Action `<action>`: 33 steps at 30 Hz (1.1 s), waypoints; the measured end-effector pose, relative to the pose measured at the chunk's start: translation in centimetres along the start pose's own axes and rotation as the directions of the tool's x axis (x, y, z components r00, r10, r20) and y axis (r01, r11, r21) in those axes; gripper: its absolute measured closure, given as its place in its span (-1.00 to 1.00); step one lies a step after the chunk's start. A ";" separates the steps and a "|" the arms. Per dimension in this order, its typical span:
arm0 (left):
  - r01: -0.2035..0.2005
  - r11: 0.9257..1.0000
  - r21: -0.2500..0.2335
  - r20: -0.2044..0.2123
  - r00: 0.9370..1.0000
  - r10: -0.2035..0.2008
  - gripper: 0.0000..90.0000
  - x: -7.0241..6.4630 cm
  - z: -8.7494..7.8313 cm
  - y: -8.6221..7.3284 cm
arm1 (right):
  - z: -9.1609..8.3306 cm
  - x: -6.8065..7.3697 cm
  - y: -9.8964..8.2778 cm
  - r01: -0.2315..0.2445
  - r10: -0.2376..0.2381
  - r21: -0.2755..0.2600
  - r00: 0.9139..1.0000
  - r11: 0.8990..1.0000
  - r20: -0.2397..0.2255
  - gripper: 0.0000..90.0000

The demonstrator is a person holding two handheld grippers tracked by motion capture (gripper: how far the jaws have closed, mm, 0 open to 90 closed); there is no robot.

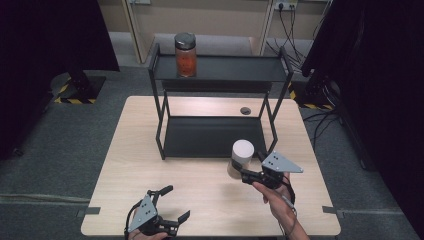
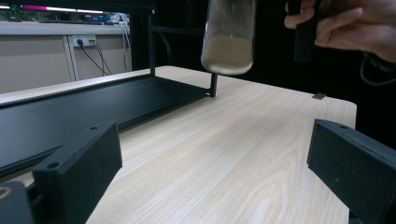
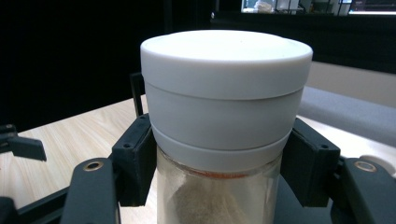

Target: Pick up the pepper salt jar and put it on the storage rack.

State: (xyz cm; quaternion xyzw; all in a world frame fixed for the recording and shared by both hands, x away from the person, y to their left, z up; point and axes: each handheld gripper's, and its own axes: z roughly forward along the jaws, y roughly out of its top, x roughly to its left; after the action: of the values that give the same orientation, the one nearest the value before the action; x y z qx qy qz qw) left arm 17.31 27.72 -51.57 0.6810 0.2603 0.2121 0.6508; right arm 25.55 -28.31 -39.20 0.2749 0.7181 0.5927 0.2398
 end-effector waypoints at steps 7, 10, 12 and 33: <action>0.002 1.000 -0.003 0.000 1.000 -0.002 -0.94 0.0 -0.1 0.0 | 0.3 0.0 2.0 0.012 -0.012 -0.001 1.000 1.000 -0.008 -0.22; 0.001 1.000 -0.003 0.000 1.000 -0.001 -0.94 0.0 -0.1 0.0 | 0.5 -0.3 2.5 -0.004 0.004 0.002 1.000 1.000 -0.016 -0.22; 0.001 1.000 -0.003 -0.001 1.000 -0.001 -0.94 0.0 0.0 0.0 | 0.6 -0.3 2.8 -0.005 0.005 0.004 1.000 1.000 -0.014 -0.22; 0.005 1.000 -0.001 -0.002 1.000 -0.005 -0.94 0.1 -0.1 0.0 | 1.2 -1.2 7.6 0.023 -0.023 -0.024 1.000 0.999 0.021 -0.21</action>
State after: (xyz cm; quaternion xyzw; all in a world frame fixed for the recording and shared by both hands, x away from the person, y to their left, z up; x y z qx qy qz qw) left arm 17.34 27.82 -51.61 0.6798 0.2625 0.2115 0.6514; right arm 28.06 -27.10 -31.95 0.2697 0.7116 0.5955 0.2573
